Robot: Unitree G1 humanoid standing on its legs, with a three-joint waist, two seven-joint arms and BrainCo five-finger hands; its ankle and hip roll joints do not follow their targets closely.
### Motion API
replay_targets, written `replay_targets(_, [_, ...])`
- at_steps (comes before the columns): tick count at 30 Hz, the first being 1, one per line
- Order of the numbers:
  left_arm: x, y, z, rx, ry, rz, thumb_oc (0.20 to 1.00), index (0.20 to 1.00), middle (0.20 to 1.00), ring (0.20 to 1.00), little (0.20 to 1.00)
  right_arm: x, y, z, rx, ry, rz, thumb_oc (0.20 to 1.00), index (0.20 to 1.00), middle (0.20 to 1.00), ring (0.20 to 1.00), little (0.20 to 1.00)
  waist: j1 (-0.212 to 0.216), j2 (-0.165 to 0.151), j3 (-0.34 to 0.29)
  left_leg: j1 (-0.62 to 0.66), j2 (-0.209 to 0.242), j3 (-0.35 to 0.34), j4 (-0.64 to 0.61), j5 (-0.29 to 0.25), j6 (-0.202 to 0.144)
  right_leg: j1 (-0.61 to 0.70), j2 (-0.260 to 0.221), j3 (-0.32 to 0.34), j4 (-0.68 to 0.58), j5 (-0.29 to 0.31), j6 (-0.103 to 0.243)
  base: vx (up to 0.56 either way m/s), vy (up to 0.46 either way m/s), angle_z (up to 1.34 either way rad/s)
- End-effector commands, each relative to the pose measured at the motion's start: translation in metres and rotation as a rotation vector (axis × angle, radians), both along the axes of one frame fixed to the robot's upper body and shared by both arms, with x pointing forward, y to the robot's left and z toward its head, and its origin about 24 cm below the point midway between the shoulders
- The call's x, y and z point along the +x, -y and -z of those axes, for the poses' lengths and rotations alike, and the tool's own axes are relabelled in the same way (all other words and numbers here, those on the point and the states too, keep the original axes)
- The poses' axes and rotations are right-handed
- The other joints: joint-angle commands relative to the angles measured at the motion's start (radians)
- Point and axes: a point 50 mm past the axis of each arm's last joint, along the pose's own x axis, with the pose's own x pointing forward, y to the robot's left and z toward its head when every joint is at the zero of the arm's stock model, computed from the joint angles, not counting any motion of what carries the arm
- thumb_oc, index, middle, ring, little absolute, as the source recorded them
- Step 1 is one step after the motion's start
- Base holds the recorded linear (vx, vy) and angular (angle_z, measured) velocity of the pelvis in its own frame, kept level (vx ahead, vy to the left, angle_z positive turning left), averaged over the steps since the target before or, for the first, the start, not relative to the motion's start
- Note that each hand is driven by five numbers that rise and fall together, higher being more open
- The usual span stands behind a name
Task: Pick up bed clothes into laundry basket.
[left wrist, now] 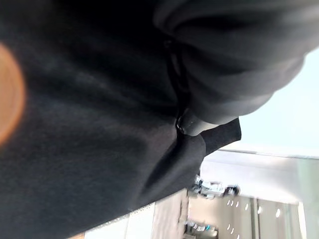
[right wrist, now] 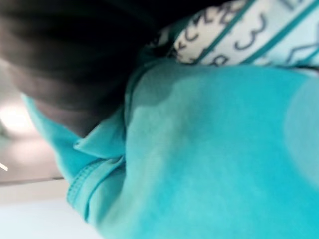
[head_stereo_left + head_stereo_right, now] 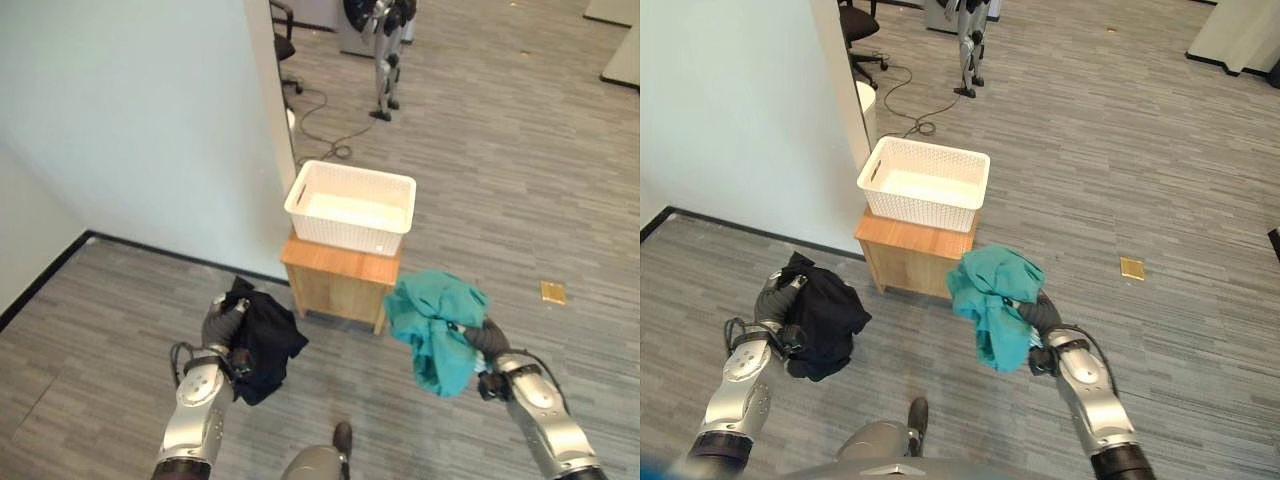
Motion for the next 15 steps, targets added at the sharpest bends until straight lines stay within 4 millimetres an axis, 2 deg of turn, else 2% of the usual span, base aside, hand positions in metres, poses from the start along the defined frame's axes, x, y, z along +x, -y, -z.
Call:
replay_targets(1, [0.011, -0.002, -0.041, 0.078, 0.189, 0.055, 0.2, 0.2, 0.2, 0.2, 0.2, 0.008, 0.015, -0.018, -0.06, 0.094, 0.005, 0.2, 0.2, 0.2, 0.2, 0.2, 0.007, 0.001, -0.057, 0.002, 0.071, -0.064, -0.048, 0.075, -0.074, 0.072, 0.01, -0.098, -0.467, 0.072, 0.005, 0.34, -0.066, 0.82])
replay_targets(2, [0.011, -0.002, -0.041, 0.072, 0.192, 0.059, 0.2, 0.2, 0.2, 0.2, 0.2, 0.009, 0.016, -0.02, -0.057, 0.101, 0.009, 0.2, 0.2, 0.2, 0.2, 0.2, 0.0, -0.009, -0.054, 0.014, 0.066, -0.071, -0.055, 0.067, -0.087, 0.046, 0.01, -0.098, -0.583, 0.067, 0.007, 0.44, -0.196, 0.73])
replay_targets(3, [0.011, -0.002, -0.04, 0.081, 0.181, 0.063, 0.2, 0.2, 0.2, 0.2, 0.2, 0.01, 0.022, -0.022, -0.079, 0.11, 0.034, 0.2, 0.2, 0.2, 0.2, 0.2, -0.025, -0.033, -0.055, 0.042, 0.053, -0.113, -0.064, 0.042, -0.101, 0.067, 0.063, -0.04, -0.823, 0.066, 0.017, 0.37, -0.188, 0.42])
replay_targets(4, [0.011, -0.002, -0.039, 0.082, 0.18, 0.063, 0.2, 0.2, 0.2, 0.2, 0.2, 0.009, 0.022, -0.022, -0.079, 0.109, 0.035, 0.2, 0.2, 0.2, 0.2, 0.2, -0.025, -0.03, -0.054, 0.047, 0.057, -0.113, -0.064, 0.038, -0.102, 0.079, 0.067, -0.043, -0.838, 0.07, 0.017, 0.38, -0.195, 0.48])
replay_targets(5, [0.014, -0.005, -0.042, 0.154, 0.172, 0.056, 0.2, 0.2, 0.2, 0.2, 0.2, 0.011, 0.03, -0.026, -0.133, 0.129, 0.043, 0.2, 0.2, 0.2, 0.2, 0.2, -0.021, -0.047, -0.047, 0.052, 0.059, -0.129, -0.058, 0.013, -0.106, 0.126, 0.086, 0.009, -0.883, 0.049, 0.021, 0.16, -0.089, 0.7])
replay_targets(6, [0.013, -0.003, -0.041, 0.131, 0.175, 0.069, 0.2, 0.2, 0.2, 0.2, 0.2, 0.01, 0.031, -0.024, -0.147, 0.113, 0.05, 0.2, 0.2, 0.2, 0.2, 0.2, -0.009, -0.051, -0.054, 0.043, 0.056, -0.132, -0.049, 0.015, -0.104, 0.149, 0.079, 0.008, -0.888, 0.062, 0.035, 0.2, -0.112, 0.86])
replay_targets(7, [0.01, -0.003, -0.038, 0.111, 0.17, 0.062, 0.2, 0.2, 0.2, 0.2, 0.2, 0.009, 0.029, -0.029, -0.143, 0.129, 0.026, 0.2, 0.2, 0.2, 0.2, 0.2, 0.012, -0.055, -0.067, 0.047, 0.061, -0.129, -0.05, 0.008, -0.102, 0.17, 0.068, -0.016, -0.912, 0.052, 0.035, 0.14, -0.071, 0.88])
replay_targets(9, [0.003, 0.002, -0.027, 0.046, 0.152, 0.065, 0.2, 0.2, 0.2, 0.2, 0.2, 0.012, 0.035, -0.032, -0.136, 0.149, 0.064, 0.2, 0.2, 0.2, 0.2, 0.2, 0.027, -0.061, -0.109, 0.051, 0.063, -0.135, -0.07, 0.014, -0.108, 0.212, 0.084, -0.034, -0.979, 0.058, 0.031, 0.25, -0.097, 0.43])
replay_targets(10, [0.003, 0.002, -0.027, 0.045, 0.151, 0.065, 0.2, 0.2, 0.2, 0.2, 0.2, 0.012, 0.035, -0.031, -0.136, 0.149, 0.064, 0.2, 0.2, 0.2, 0.2, 0.2, 0.025, -0.06, -0.11, 0.051, 0.064, -0.137, -0.071, 0.014, -0.109, 0.215, 0.084, -0.036, -0.983, 0.059, 0.03, 0.22, -0.083, -0.13])
replay_targets(14, [-0.005, 0.0, -0.018, 0.032, 0.107, 0.067, 0.2, 0.2, 0.2, 0.2, 0.2, 0.024, 0.043, -0.053, -0.198, 0.237, 0.089, 0.2, 0.2, 0.2, 0.2, 0.2, 0.05, -0.069, -0.13, 0.049, 0.072, -0.16, -0.082, 0.023, -0.118, 0.253, 0.095, -0.065, -1.027, 0.047, 0.018, 0.12, -0.061, 0.01])
replay_targets(15, [-0.008, -0.001, -0.017, 0.036, 0.097, 0.069, 0.2, 0.2, 0.2, 0.2, 0.2, 0.032, 0.049, -0.07, -0.277, 0.304, 0.105, 0.2, 0.2, 0.2, 0.2, 0.2, 0.063, -0.074, -0.134, 0.049, 0.075, -0.17, -0.091, 0.027, -0.122, 0.267, 0.099, -0.075, -1.037, 0.041, 0.016, 0.1, -0.066, -0.03])
